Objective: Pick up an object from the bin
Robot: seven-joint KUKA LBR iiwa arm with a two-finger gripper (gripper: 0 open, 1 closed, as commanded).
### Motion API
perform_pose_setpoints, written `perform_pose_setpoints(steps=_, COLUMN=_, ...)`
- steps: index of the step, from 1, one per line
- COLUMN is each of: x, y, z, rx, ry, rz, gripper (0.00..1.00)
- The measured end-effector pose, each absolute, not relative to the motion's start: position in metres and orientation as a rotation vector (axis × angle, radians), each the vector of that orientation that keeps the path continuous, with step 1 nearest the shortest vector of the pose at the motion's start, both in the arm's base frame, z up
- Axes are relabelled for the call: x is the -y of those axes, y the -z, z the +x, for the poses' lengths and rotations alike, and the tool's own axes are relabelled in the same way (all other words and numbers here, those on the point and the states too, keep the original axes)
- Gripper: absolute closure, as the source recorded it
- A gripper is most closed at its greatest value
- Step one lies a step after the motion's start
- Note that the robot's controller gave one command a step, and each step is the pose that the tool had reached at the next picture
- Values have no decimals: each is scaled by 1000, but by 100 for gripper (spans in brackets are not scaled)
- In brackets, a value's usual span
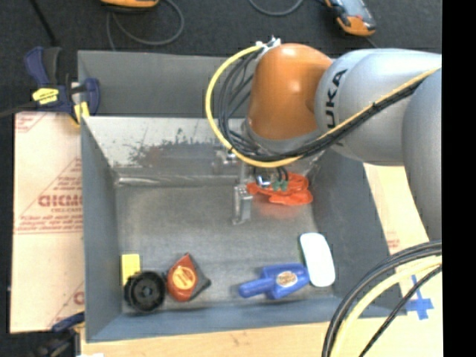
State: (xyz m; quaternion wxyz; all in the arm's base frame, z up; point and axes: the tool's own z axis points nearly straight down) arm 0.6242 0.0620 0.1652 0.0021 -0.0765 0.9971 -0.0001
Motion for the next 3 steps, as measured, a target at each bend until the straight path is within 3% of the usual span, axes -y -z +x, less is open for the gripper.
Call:
perform_pose_setpoints(steps=1, x=-25, y=-131, z=600, rx=-3131, ry=-3, rz=-144, gripper=0)
perform_pose_setpoints(steps=2, x=-10, y=-84, z=601, rx=-3136, ry=-2, rz=-62, gripper=0)
perform_pose_setpoints(steps=3, x=33, y=-85, z=606, rx=-3139, ry=0, rz=-87, gripper=0)
